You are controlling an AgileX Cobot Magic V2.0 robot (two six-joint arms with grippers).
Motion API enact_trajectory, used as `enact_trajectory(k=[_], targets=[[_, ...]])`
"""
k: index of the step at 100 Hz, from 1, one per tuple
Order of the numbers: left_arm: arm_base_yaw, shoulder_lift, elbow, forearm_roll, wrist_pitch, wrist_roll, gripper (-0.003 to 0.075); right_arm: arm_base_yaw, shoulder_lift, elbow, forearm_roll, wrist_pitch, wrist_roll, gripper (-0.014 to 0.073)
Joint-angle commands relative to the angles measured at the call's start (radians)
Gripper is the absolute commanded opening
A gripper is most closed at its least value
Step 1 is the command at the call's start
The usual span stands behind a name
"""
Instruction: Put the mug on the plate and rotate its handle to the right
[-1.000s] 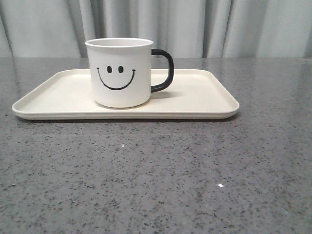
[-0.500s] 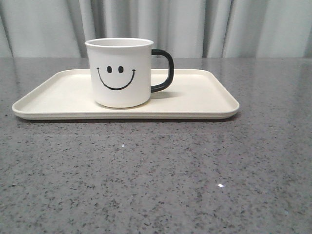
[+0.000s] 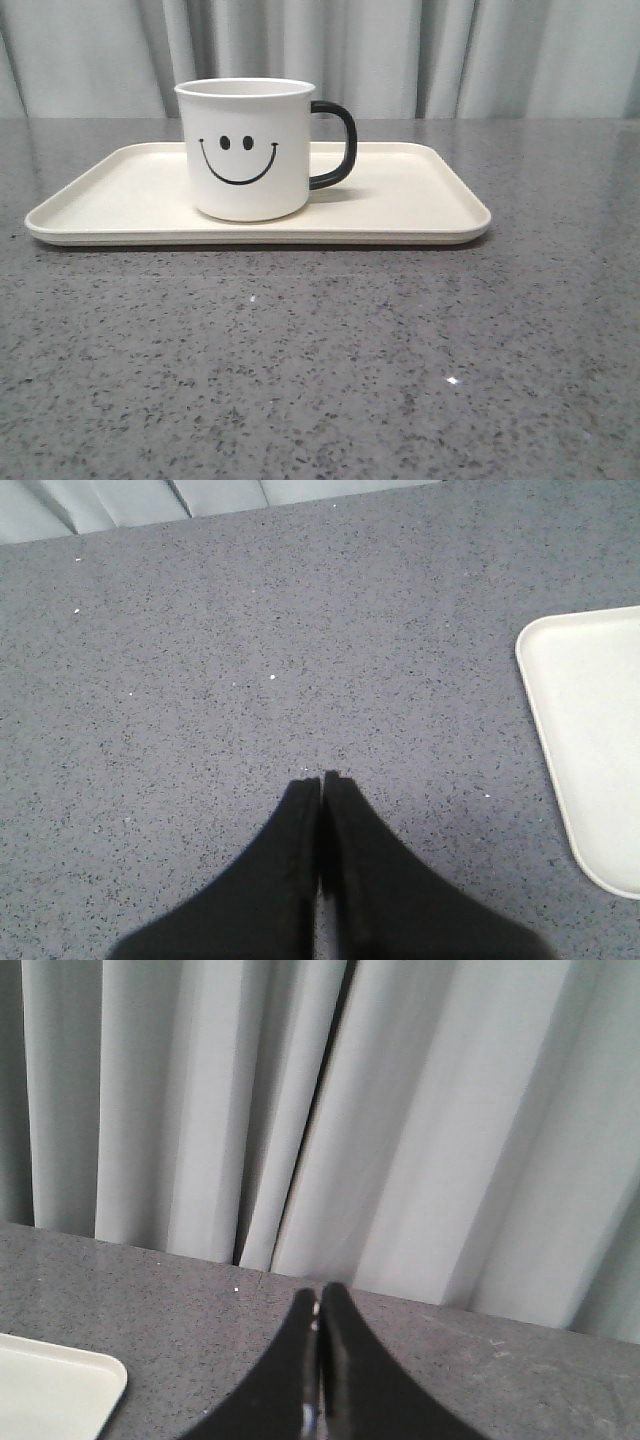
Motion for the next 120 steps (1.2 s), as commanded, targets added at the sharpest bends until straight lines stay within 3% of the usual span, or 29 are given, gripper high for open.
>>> enact_trajectory(k=[1,13,28,59,74,97,120], targets=[[0.004,-0.011,-0.023,0.006,-0.071,-0.009,-0.0020,-0.005,-0.001,-0.025,0.008,-0.073,-0.008,-0.0061],[0.004,-0.057,-0.012,-0.021,-0.114,-0.009,-0.0020,-0.005,-0.001,-0.026,0.008,-0.074,-0.008,-0.0061],[0.004,-0.166,0.109,-0.053,-0.362,-0.009,-0.0020,-0.005,-0.001,-0.026,0.008,-0.074,-0.008,-0.0061],[0.004,-0.457,0.569,-0.057,-0.813,-0.009,-0.0020,-0.005,-0.001,-0.026,0.008,-0.074,-0.008,-0.0061],[0.004,-0.634,0.802,-0.043,-0.968,-0.009,-0.0020,-0.005,-0.001,-0.026,0.008,-0.074,-0.008,-0.0061],[0.004,-0.880,1.042,-0.063,-1.025,-0.009,-0.0020,-0.005,-0.001,-0.026,0.008,-0.074,-0.008,-0.0061],[0.004,-1.012,1.152,-0.109,-1.023,-0.009,-0.0020,-0.005,-0.001,-0.026,0.008,-0.072,-0.008,-0.0061]])
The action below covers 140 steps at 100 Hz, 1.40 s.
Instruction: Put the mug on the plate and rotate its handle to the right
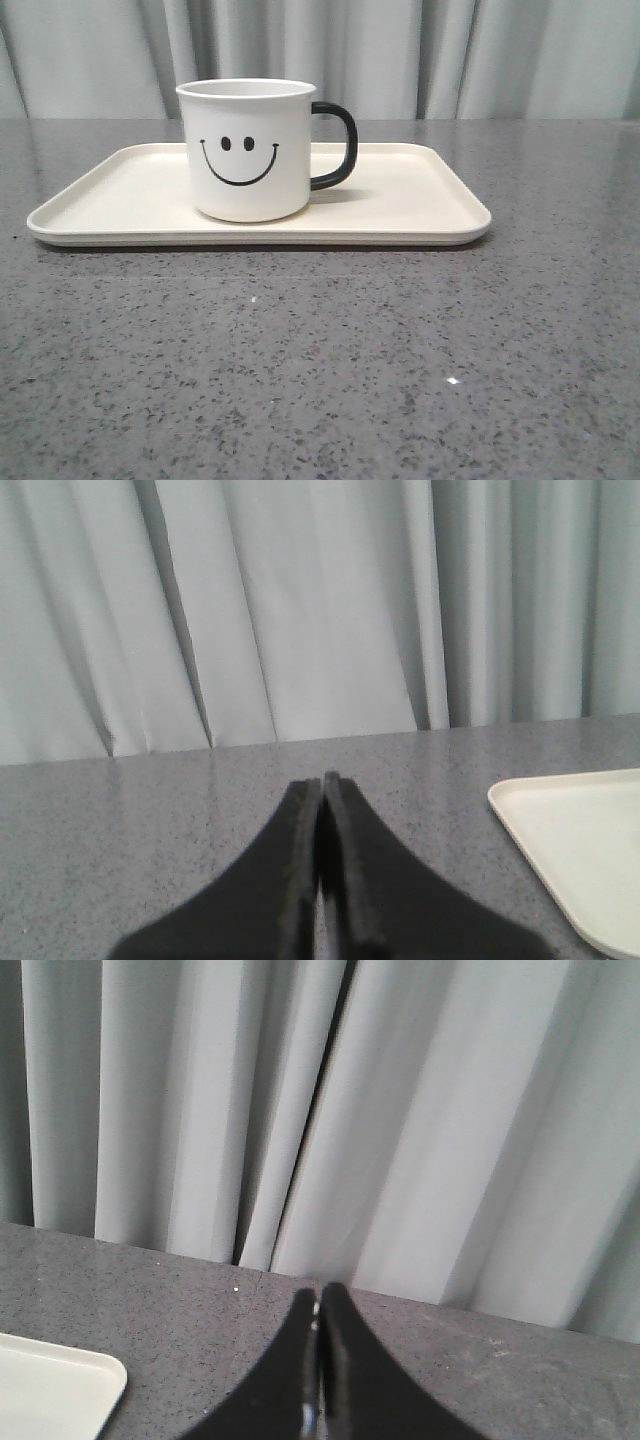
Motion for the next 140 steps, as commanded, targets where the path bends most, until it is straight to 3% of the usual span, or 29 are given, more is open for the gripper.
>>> enact_trajectory(k=[1,26,42,140], targets=[[0.002,-0.023,0.000,-0.028,-0.089,-0.009,-0.0020,-0.005,-0.001,-0.026,0.008,-0.072,-0.008,-0.0061],[0.002,-0.029,0.087,-0.032,-0.133,-0.009,-0.0020,-0.005,-0.001,-0.024,0.008,-0.073,-0.008,-0.0061],[0.002,-0.029,0.161,-0.062,-0.254,-0.009,-0.0020,-0.005,-0.001,-0.024,0.008,-0.073,-0.008,-0.0061],[0.002,-0.029,0.158,-0.063,-0.235,-0.009,-0.0020,-0.005,-0.001,-0.024,0.008,-0.073,-0.008,-0.0061]])
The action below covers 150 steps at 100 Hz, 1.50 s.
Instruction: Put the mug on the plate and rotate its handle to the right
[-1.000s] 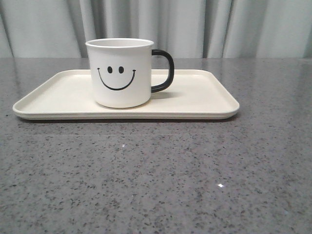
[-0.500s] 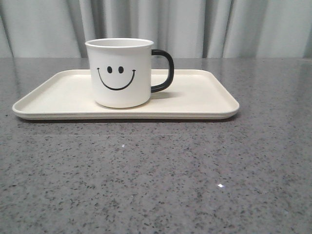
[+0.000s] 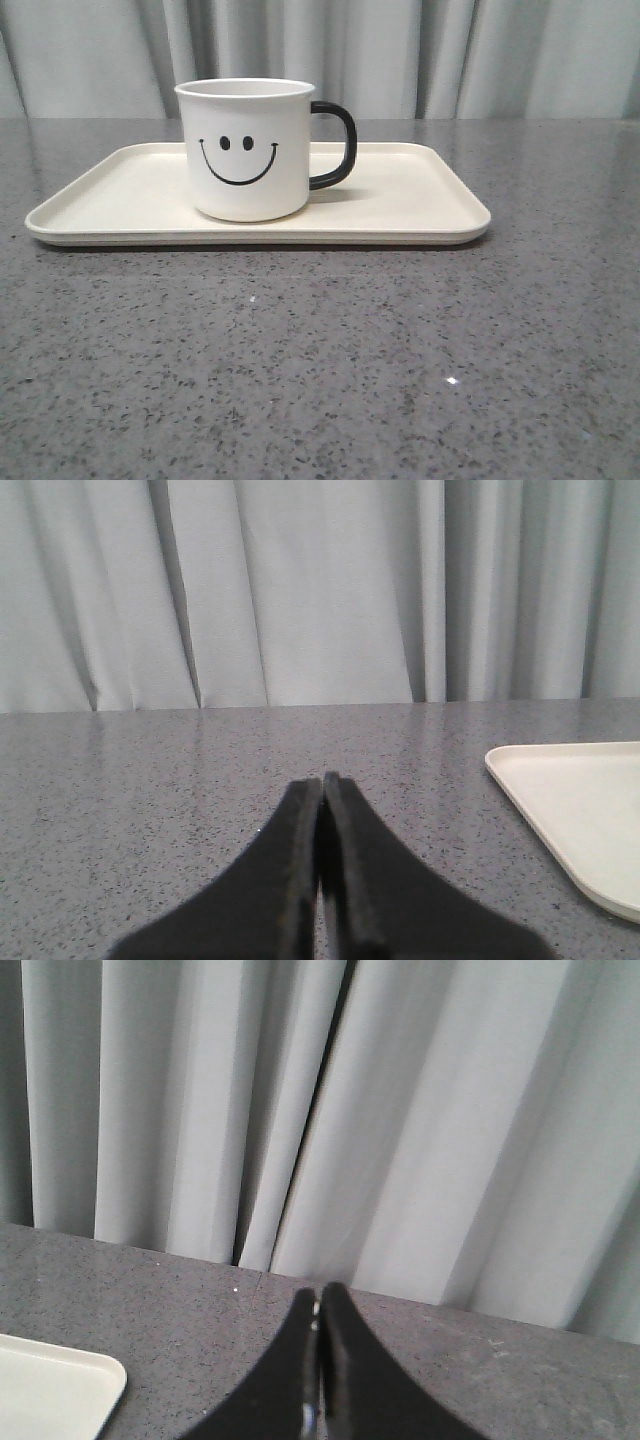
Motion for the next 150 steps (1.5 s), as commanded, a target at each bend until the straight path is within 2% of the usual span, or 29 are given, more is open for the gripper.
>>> enact_trajectory(k=[1,94,111,130,150], targets=[[0.002,-0.029,0.008,-0.007,-0.084,-0.009,-0.0020,-0.005,-0.001,-0.024,0.008,-0.073,-0.008,-0.0061],[0.002,-0.029,0.008,-0.007,-0.084,-0.009,-0.0020,0.001,-0.003,-0.025,0.008,-0.073,-0.008,-0.0061],[0.002,-0.029,0.008,-0.007,-0.084,-0.009,-0.0020,0.017,-0.052,-0.016,0.007,-0.074,-0.008,-0.0061],[0.002,-0.029,0.008,-0.007,-0.084,-0.009,-0.0020,0.075,-0.162,0.041,0.006,-0.082,-0.008,-0.0061],[0.002,-0.029,0.008,-0.007,-0.084,-0.009,-0.0020,0.121,-0.286,0.196,0.007,-0.100,-0.008,-0.0061]])
